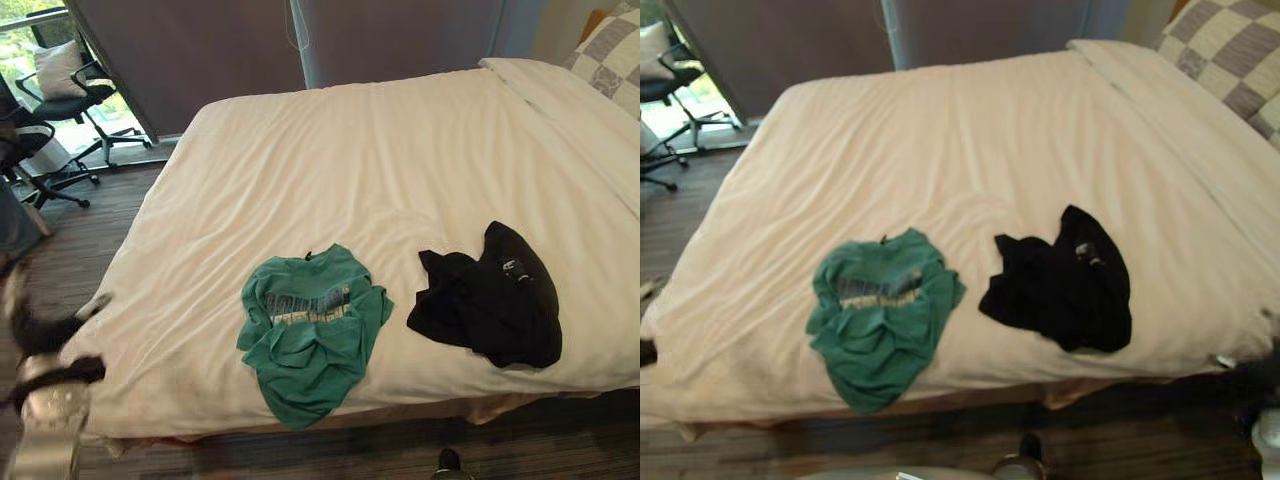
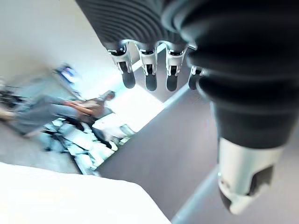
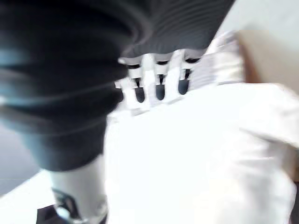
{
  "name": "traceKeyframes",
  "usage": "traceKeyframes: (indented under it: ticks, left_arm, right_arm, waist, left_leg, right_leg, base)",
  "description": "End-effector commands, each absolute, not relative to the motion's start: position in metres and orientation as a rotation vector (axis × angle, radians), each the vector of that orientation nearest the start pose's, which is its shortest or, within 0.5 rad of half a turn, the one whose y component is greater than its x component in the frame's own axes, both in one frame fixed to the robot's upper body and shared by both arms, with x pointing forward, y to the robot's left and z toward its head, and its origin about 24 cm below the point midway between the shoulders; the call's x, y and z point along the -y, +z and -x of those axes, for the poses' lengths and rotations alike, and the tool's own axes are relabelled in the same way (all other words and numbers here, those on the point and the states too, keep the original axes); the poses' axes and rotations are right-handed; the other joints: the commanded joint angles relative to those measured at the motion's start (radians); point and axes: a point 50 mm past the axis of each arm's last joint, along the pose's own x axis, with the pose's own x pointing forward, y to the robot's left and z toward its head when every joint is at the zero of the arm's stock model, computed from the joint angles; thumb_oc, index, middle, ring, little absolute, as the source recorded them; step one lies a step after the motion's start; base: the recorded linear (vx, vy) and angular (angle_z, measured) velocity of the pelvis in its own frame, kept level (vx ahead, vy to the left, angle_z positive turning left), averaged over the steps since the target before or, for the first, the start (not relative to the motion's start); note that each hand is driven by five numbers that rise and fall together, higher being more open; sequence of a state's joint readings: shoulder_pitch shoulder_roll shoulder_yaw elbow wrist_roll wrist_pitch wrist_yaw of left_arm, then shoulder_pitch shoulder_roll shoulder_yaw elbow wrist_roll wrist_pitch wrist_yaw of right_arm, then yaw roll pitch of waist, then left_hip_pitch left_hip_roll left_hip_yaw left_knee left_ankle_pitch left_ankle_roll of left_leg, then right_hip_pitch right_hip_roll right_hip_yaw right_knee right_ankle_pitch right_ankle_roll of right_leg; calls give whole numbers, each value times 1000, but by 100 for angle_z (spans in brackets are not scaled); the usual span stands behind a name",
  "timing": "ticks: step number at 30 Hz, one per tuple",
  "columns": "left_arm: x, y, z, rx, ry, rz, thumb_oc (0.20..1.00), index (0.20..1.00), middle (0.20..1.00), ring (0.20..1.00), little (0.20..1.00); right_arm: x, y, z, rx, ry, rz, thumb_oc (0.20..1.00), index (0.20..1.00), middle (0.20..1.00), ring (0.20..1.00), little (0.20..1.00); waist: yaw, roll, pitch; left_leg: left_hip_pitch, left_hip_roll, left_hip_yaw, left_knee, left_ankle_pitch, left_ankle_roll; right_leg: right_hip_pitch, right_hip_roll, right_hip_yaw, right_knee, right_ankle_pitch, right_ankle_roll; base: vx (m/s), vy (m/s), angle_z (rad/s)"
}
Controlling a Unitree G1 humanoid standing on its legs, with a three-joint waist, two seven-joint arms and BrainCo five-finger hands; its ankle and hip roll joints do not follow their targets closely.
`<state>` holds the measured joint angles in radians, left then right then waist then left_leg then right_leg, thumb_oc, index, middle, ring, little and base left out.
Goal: Tidy up the quilt and then pick up the clothes from the bed and put them into the laundry hamper.
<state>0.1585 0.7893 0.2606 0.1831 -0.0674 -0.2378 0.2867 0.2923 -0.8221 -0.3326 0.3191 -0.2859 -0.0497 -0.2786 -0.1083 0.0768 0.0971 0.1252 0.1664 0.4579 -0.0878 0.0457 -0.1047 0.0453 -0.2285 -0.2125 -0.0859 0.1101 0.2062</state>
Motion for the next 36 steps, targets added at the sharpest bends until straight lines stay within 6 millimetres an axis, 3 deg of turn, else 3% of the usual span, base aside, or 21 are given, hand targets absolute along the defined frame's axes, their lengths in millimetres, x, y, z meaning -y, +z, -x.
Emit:
traceKeyframes:
  ticks: [1,3,7,8,9,11,12,13,14,15,17,20,23,28,29,30,32,33,35,36]
  left_arm:
    - [-342,110,-228,110,301,-824,1000,1000,1000,1000,1000]
    - [-312,70,-242,-12,148,-786,1000,1000,1000,1000,1000]
    - [-272,17,-260,-187,-11,-874,1000,1000,1000,1000,1000]
    - [-269,10,-261,-218,-20,-905,1000,1000,1000,1000,1000]
    - [-263,1,-263,-246,-27,-949,928,928,928,928,928]
    - [-260,-17,-260,-325,-52,-1031,937,937,937,937,937]
    - [-258,-31,-255,-385,-117,-1122,605,605,605,605,605]
    - [-257,-32,-256,-383,-119,-1123,573,573,573,573,573]
    - [-258,-44,-250,-445,-143,-1149,332,332,332,332,332]
    - [-261,-53,-244,-496,-159,-1167,200,200,200,200,200]
    - [-260,-60,-242,-527,-170,-1174,200,200,200,200,200]
    - [-260,-72,-229,-565,-245,-1201,200,200,200,200,200]
    - [-262,-70,-225,-542,-254,-1180,200,200,200,200,200]
    - [-267,-69,-211,-522,-218,-1059,200,200,200,200,200]
    - [-269,-69,-211,-526,-210,-1052,200,200,200,200,200]
    - [-266,-63,-207,-489,-172,-918,200,200,200,200,200]
    - [-259,-52,-206,-431,-92,-635,200,200,200,200,200]
    - [-260,-48,-203,-411,-60,-530,200,200,200,200,200]
    - [-263,-40,-196,-395,-35,-350,200,200,200,200,200]
    - [-264,-39,-192,-391,-32,-311,200,200,200,200,200]
  right_arm:
    - [389,91,-188,-202,-465,1265,1000,1000,1000,1000,1000]
    - [368,86,-202,-161,-365,1282,1000,1000,1000,1000,1000]
    - [346,88,-214,-86,-307,1296,1000,1000,1000,1000,1000]
    - [341,88,-216,-71,-299,1293,1000,1000,1000,1000,1000]
    - [337,89,-218,-56,-289,1293,1000,1000,1000,1000,1000]
    - [331,89,-220,-35,-270,1296,1000,1000,1000,1000,1000]
    - [328,95,-223,3,-261,1306,1000,1000,1000,1000,1000]
    - [328,95,-223,2,-262,1306,1000,1000,1000,1000,1000]
    - [326,100,-225,26,-261,1309,1000,1000,1000,1000,1000]
    - [323,104,-228,56,-251,1306,1000,1000,1000,1000,1000]
    - [318,109,-231,89,-241,1303,1000,1000,1000,1000,1000]
    - [303,149,-255,273,-203,1389,1000,1000,1000,1000,1000]
    - [297,166,-272,334,-195,1490,1000,1000,1000,1000,1000]
    - [291,168,-322,256,-174,1578,1000,1000,1000,1000,1000]
    - [288,169,-326,265,-168,1579,1000,1000,1000,1000,1000]
    - [302,153,-338,112,-183,1569,1000,1000,1000,1000,1000]
    - [314,118,-341,-93,-171,1514,1000,1000,1000,1000,1000]
    - [325,107,-337,-191,-176,1498,1000,1000,1000,1000,1000]
    - [342,65,-319,-428,-153,1449,1000,1000,1000,1000,1000]
    - [347,47,-309,-523,-138,1422,740,740,740,740,740]
  waist:
    - [-26,-74,34]
    - [-53,-79,35]
    - [-77,-76,49]
    - [-81,-77,54]
    - [-83,-77,63]
    - [-87,-80,77]
    - [-87,-81,88]
    - [-85,-80,88]
    - [-84,-81,96]
    - [-85,-83,103]
    - [-84,-82,110]
    - [-58,-74,142]
    - [-26,-64,152]
    - [38,-24,185]
    - [29,-23,184]
    - [58,-8,192]
    - [84,12,202]
    - [96,18,206]
    - [111,35,202]
    - [120,41,199]
  left_leg:
    - [-11,64,-8,1,5,-69]
    - [-4,65,3,1,3,-66]
    - [2,65,25,1,-2,-61]
    - [0,65,28,1,-3,-60]
    - [-6,64,34,1,-1,-59]
    - [-15,66,42,1,1,-59]
    - [-23,69,51,1,6,-61]
    - [-24,69,52,1,6,-61]
    - [-29,73,58,1,10,-63]
    - [-34,74,61,1,13,-64]
    - [-40,76,65,1,16,-65]
    - [-91,78,67,1,37,-72]
    - [-119,84,62,1,50,-80]
    - [-167,82,36,1,75,-90]
    - [-169,83,36,1,76,-90]
    - [-186,82,26,1,85,-93]
    - [-206,80,12,1,93,-92]
    - [-211,79,4,1,99,-92]
    - [-217,76,-21,1,103,-91]
    - [-215,70,-34,1,101,-89]
  right_leg:
    - [54,-27,-23,-1,-114,20]
    - [50,-23,-11,-1,-115,15]
    - [33,-18,13,-1,-110,13]
    - [26,-17,16,-1,-108,13]
    - [12,-18,22,0,-104,14]
    - [-11,-18,26,2,-98,15]
    - [-25,-18,28,5,-94,15]
    - [-26,-18,29,5,-94,15]
    - [-33,-19,28,6,-90,15]
    - [-39,-18,28,7,-88,14]
    - [-50,-19,29,11,-88,15]
    - [-106,-19,28,22,-80,16]
    - [-124,-17,19,20,-78,14]
    - [-153,-16,-1,26,-78,8]
    - [-156,-15,-1,27,-79,8]
    - [-167,-17,-14,36,-81,4]
    - [-170,-20,-37,45,-86,1]
    - [-165,-21,-48,47,-88,-2]
    - [-142,-25,-82,39,-89,-3]
    - [-122,-28,-99,31,-88,-3]
  base:
    - [0,0,0]
    - [5,-8,2]
    - [-4,-10,-12]
    - [-48,-12,-26]
    - [-63,-16,-21]
    - [-65,-18,-28]
    - [-33,-18,-27]
    - [-26,-22,-17]
    - [-27,-15,3]
    - [-31,-18,3]
    - [-14,-3,-2]
    - [-83,-12,-15]
    - [-54,-32,-3]
    - [-36,-28,13]
    - [-40,-13,27]
    - [-47,-18,21]
    - [-47,-31,25]
    - [-9,-44,36]
    - [33,-9,48]
    - [67,47,65]
